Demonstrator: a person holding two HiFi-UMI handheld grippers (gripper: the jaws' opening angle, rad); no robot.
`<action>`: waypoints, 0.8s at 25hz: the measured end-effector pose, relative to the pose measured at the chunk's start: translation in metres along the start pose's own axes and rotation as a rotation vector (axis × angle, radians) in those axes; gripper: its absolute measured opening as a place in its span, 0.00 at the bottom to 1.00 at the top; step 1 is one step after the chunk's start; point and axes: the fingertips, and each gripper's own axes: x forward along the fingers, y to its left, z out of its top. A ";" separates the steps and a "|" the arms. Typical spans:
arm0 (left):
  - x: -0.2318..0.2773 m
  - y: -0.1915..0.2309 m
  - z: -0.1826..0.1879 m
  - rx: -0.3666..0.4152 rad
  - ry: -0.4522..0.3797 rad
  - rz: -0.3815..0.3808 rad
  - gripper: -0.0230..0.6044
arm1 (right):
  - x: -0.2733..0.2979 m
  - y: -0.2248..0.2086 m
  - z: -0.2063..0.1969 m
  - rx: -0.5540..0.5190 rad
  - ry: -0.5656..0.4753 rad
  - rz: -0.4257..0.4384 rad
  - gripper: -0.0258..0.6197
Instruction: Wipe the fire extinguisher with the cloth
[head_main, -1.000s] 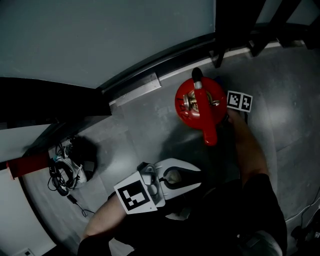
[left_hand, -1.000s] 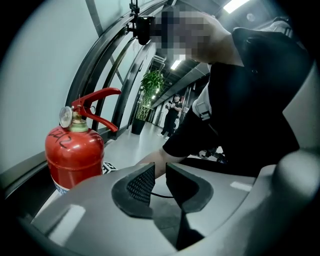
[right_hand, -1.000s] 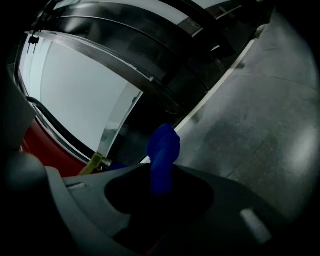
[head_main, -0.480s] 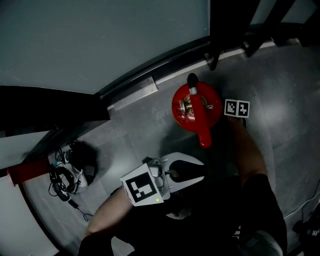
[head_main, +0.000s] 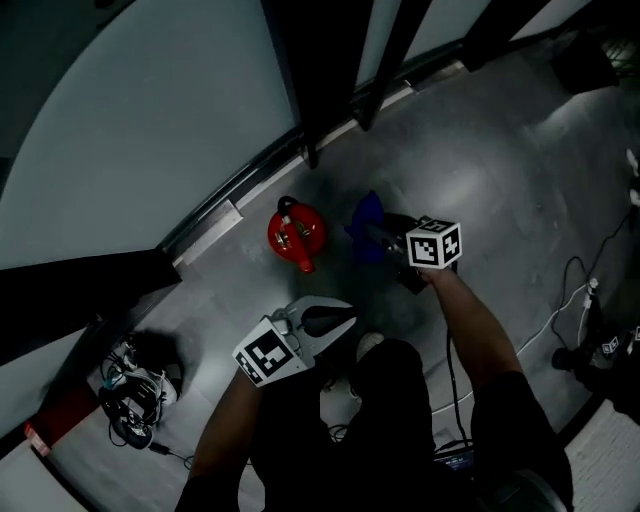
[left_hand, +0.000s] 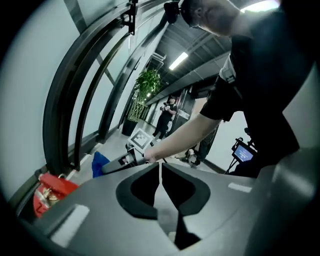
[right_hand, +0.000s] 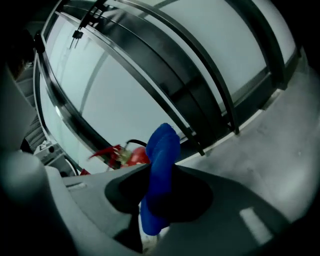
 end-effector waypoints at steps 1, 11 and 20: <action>0.000 -0.014 0.021 -0.022 -0.010 -0.015 0.07 | -0.024 0.023 0.013 -0.005 -0.005 0.011 0.22; -0.084 -0.167 0.248 -0.141 -0.114 0.070 0.07 | -0.239 0.310 0.141 -0.059 -0.190 0.102 0.22; -0.176 -0.247 0.304 0.023 -0.188 0.260 0.07 | -0.376 0.458 0.141 -0.200 -0.427 0.091 0.22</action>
